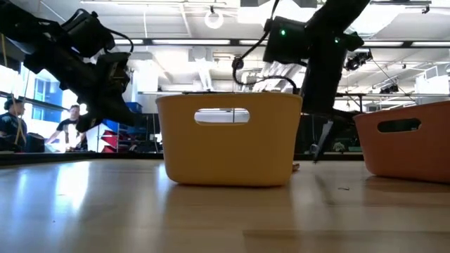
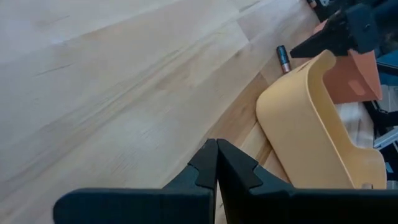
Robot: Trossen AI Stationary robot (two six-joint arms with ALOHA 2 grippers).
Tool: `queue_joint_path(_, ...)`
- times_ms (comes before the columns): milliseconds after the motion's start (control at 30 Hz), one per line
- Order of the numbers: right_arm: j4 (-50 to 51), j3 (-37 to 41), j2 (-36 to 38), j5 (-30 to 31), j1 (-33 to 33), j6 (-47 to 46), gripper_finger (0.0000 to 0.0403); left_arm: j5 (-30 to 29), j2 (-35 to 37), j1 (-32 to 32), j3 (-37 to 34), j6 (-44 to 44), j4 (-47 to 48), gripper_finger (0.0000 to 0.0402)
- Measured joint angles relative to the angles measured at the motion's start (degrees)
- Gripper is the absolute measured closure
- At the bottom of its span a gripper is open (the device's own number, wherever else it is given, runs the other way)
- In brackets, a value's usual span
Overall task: Sort batteries
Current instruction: Put the black battery into the orange bin
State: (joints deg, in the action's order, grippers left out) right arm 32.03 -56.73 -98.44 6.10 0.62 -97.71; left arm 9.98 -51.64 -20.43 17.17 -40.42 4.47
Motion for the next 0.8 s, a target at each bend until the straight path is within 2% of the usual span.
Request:
queue_joint_path(367,1.69,-0.38,-3.85,-0.70,-0.02,-1.93,0.0193,-0.02,-0.70,0.00,0.02,0.07,0.03,0.0401)
queue_joint_path(467,4.31,-0.39,-4.21,-0.93,-1.04,-1.90,0.0232,-0.02,-0.70,0.00,0.02,0.13,0.02,0.0401)
queue_joint_path(600,9.59,-0.42,-4.28,-0.99,-2.61,-2.36,0.0355,-0.02,-0.70,0.00,0.02,0.24,0.00,0.0401)
queue_joint_path(633,10.15,-0.40,-4.25,-1.02,-2.91,-2.34,0.0374,-0.02,-0.66,-0.04,0.02,0.57,-0.02,0.0401)
queue_joint_path(800,11.78,-1.65,-4.46,-1.19,-3.21,-2.56,0.0367,0.56,-0.45,-0.61,0.02,1.98,-0.15,0.0401)
